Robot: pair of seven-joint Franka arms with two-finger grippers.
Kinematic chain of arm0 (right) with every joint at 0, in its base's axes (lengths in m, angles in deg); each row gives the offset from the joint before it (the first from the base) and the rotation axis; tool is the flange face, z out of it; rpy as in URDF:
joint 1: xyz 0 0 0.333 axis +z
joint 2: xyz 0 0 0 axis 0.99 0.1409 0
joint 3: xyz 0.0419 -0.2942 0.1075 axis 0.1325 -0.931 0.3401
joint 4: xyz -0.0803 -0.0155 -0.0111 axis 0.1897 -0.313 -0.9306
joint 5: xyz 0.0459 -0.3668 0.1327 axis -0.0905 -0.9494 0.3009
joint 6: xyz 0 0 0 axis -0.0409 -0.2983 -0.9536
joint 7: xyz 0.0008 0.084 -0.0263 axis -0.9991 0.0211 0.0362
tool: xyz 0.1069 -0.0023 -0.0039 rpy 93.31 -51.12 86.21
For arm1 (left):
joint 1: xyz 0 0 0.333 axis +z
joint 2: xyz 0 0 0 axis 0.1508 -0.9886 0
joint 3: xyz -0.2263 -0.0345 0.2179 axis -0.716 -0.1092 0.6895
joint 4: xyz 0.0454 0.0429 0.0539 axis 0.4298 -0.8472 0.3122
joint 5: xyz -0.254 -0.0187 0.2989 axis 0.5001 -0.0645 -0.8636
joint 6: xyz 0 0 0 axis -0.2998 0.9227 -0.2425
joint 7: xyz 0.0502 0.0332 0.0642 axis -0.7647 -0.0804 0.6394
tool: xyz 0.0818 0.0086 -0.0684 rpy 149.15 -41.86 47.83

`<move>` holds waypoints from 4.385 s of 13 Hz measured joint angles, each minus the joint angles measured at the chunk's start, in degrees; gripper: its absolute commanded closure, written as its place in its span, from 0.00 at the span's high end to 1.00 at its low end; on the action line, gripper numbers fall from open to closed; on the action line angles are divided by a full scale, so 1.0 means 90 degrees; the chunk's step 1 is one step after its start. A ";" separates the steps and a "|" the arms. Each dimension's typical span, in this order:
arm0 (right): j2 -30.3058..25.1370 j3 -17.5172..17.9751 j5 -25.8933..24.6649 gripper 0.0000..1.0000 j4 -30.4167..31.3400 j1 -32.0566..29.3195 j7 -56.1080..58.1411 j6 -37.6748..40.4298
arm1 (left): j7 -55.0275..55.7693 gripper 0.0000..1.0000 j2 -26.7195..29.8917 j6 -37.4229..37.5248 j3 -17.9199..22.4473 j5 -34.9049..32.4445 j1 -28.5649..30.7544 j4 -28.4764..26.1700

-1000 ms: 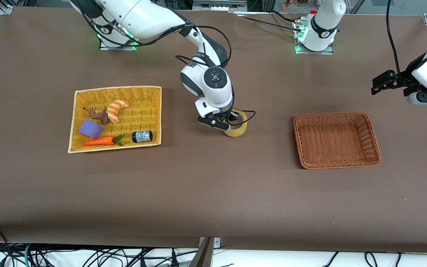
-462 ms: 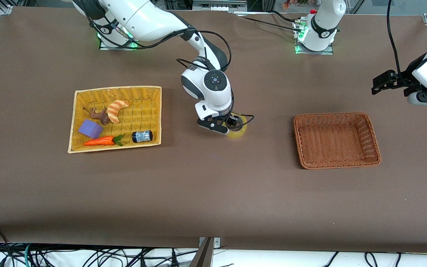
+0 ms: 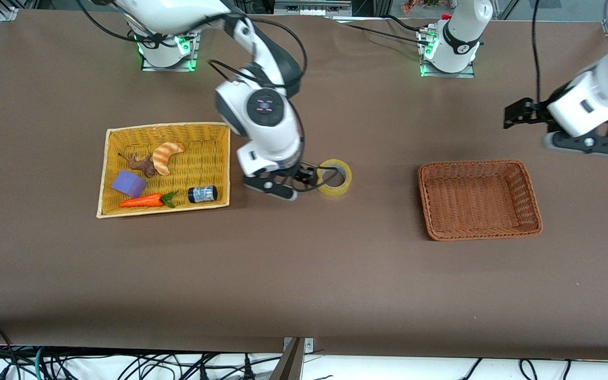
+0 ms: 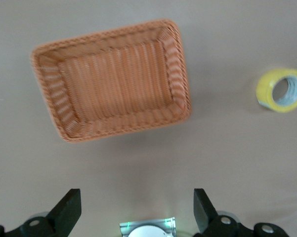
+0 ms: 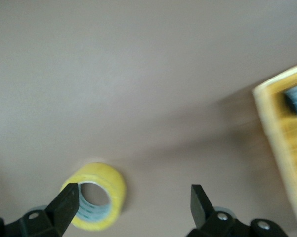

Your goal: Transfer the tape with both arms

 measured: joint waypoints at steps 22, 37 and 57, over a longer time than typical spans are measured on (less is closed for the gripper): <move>-0.3203 -0.0291 0.0309 1.00 0.1310 -0.3019 0.4821 0.2345 | 0.3410 0.00 -0.4002 -0.4984 -0.1229 -0.0826 -0.2075 -0.0649; -0.3202 -0.0294 0.0307 1.00 0.1310 -0.3022 0.4912 0.2345 | 0.0068 0.00 -0.2891 -0.1610 -0.1012 -0.2002 0.1083 0.0146; -0.3181 -0.0303 0.0307 1.00 0.1303 -0.3133 0.4976 0.2308 | -0.0444 1.00 -0.0534 0.0022 -0.0264 -0.0486 0.1041 0.1614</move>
